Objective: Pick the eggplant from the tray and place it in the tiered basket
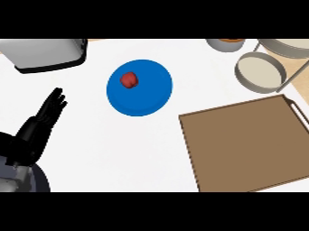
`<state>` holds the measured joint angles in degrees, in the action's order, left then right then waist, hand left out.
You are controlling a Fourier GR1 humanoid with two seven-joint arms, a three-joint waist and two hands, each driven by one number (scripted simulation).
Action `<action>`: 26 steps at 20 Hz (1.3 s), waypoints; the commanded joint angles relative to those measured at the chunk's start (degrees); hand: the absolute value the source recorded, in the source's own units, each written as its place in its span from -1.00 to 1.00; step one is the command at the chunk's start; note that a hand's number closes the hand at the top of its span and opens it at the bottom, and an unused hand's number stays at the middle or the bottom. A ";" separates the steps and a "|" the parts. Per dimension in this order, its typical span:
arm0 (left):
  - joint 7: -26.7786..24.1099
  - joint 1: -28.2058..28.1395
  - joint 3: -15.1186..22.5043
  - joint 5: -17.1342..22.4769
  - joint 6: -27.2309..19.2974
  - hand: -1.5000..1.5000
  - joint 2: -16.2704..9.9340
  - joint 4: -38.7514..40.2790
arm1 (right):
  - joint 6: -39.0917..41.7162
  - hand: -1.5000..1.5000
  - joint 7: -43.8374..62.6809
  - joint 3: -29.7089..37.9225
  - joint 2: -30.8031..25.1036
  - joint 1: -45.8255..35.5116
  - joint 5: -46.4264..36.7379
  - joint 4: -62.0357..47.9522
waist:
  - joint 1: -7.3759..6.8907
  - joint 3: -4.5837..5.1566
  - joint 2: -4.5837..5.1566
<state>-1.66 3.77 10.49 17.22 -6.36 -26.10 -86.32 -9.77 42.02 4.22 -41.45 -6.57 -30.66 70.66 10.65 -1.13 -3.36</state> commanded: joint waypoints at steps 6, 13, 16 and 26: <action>-0.53 -0.37 2.31 0.12 0.62 0.00 2.75 1.12 | -12.14 1.00 21.02 7.68 -1.29 -0.97 -8.03 21.22 | -5.30 1.69 2.17; -3.73 1.97 5.27 -1.74 1.88 0.00 6.20 4.63 | -1.97 1.00 33.14 13.50 -5.70 -8.56 -10.75 27.31 | -9.54 1.48 3.47; -3.23 4.30 5.49 -2.03 1.62 0.00 7.23 6.01 | 0.50 1.00 34.16 14.88 -6.47 -12.83 -10.82 24.92 | -10.59 1.38 3.70; -2.10 5.61 7.33 -2.26 2.23 0.00 8.18 5.50 | 1.57 1.00 26.48 16.23 -9.07 -28.75 -10.79 2.36 | -14.13 1.22 4.25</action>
<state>-3.72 14.77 16.60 13.78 -4.63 -20.07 -84.38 -10.02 64.09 20.66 -49.58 -28.89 -41.15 80.44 -2.10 -1.00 -0.19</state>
